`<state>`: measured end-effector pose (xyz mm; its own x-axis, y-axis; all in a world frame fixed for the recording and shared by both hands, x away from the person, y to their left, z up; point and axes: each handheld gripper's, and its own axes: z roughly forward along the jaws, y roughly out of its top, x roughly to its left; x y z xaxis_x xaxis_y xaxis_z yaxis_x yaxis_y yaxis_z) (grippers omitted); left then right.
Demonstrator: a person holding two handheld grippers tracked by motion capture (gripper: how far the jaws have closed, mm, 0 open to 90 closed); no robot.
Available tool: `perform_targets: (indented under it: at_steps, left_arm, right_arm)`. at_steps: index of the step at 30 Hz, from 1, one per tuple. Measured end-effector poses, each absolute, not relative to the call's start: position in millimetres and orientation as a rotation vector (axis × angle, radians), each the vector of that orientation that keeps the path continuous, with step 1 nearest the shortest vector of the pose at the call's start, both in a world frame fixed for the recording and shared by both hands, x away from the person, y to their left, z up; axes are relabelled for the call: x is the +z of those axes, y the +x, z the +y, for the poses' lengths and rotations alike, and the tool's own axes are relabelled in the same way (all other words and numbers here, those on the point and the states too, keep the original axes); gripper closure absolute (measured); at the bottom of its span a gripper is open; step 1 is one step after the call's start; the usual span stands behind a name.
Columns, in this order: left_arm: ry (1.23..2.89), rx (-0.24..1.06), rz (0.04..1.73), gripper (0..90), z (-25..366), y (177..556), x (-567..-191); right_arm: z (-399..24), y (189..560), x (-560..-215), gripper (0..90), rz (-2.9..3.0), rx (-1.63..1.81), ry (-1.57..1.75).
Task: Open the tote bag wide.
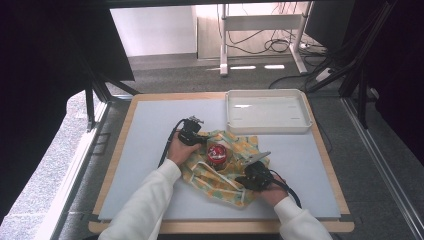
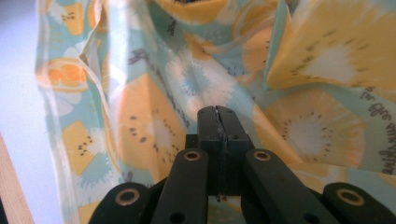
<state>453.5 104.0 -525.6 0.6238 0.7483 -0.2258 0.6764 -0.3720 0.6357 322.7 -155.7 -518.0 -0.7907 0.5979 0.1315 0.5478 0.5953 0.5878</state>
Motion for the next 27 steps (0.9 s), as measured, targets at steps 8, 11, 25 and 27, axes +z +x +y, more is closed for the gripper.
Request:
perform_targets:
  at_steps: [8, 11, 25, 27]
  left_arm:
    - [2.131, 0.118, 1.13, 90.0, 104.5, 455.6, -528.8]
    - [2.122, 0.123, 1.105, 90.0, 108.0, 449.0, -522.8]
    - [2.081, 0.13, 0.964, 90.0, 136.7, 395.4, -483.5]
    - [2.068, 0.127, 0.947, 90.0, 138.6, 388.1, -480.3]
  right_arm:
    - [-155.8, 322.0, -518.1, 88.6, 2.739, 0.968, 0.976]
    - [-155.3, 321.9, -517.8, 88.6, 2.737, 0.968, 0.971]
    - [-163.6, 318.2, -487.8, 88.5, 2.614, 1.127, 0.954]
    - [-166.0, 318.3, -482.9, 88.5, 2.595, 1.15, 0.958]
